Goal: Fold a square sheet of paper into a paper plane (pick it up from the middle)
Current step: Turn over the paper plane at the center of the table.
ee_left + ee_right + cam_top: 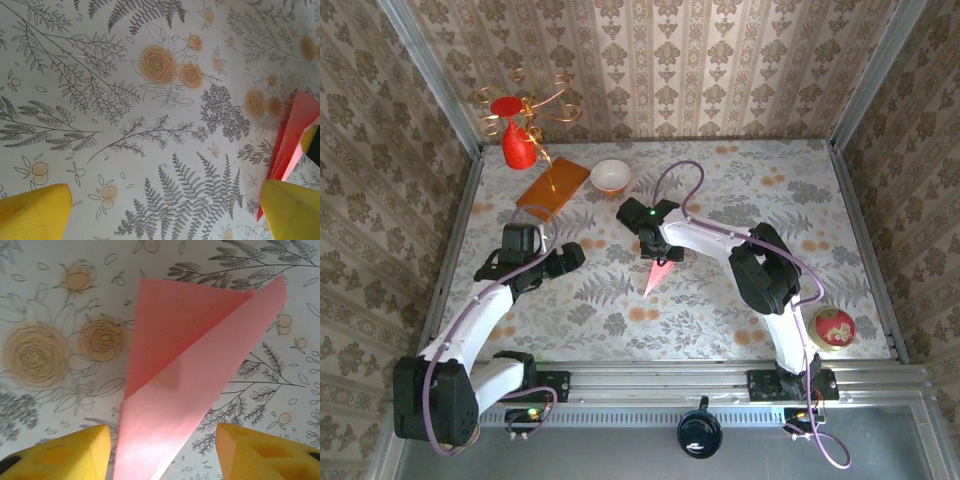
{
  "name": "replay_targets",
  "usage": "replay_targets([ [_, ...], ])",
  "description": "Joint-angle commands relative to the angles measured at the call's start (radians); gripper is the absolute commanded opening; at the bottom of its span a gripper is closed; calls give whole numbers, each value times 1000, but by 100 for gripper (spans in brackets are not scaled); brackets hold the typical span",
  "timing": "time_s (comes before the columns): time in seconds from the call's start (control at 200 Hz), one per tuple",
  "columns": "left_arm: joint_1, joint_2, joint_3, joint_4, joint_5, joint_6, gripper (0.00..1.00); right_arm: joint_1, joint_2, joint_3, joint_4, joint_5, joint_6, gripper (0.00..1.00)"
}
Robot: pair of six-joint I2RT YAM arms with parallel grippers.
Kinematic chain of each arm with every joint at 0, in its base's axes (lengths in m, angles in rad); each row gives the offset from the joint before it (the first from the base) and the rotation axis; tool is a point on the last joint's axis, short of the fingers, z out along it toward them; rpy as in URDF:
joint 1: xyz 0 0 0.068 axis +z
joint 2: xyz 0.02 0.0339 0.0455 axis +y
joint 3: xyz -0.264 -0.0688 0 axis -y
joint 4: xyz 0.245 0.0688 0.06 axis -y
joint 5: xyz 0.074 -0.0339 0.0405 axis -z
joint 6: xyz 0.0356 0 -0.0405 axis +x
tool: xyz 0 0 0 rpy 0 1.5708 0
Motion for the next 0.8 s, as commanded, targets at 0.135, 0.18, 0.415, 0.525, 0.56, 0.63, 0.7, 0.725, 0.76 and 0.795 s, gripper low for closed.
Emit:
replay_targets([
  [0.135, 10, 11, -15, 17, 36, 23, 98, 3, 14, 20, -96, 72, 70, 54],
  [0.18, 10, 10, -15, 18, 37, 22, 99, 2, 6, 19, -98, 76, 72, 53],
  [0.415, 10, 14, -15, 16, 45, 20, 99, 4, -13, 10, 1, -24, -1, 54],
  [0.525, 10, 15, -15, 15, 50, 20, 99, 12, 16, 44, 4, -45, -26, 59],
  [0.56, 11, 15, -15, 15, 51, 21, 99, 13, 31, 56, -14, -37, -25, 61],
  [0.63, 10, 15, -15, 13, 50, 21, 99, 14, 56, 69, -46, -16, -13, 61],
  [0.7, 10, 15, -15, 13, 49, 21, 99, 13, 69, 69, -64, 5, -1, 61],
  [0.725, 10, 15, -15, 12, 49, 22, 99, 13, 72, 66, -66, 10, 2, 60],
  [0.76, 10, 15, -16, 10, 49, 21, 99, 13, 72, 64, -66, 12, 5, 60],
  [0.795, 10, 17, -16, 10, 47, 22, 100, 13, 72, 61, -67, 14, 7, 59],
])
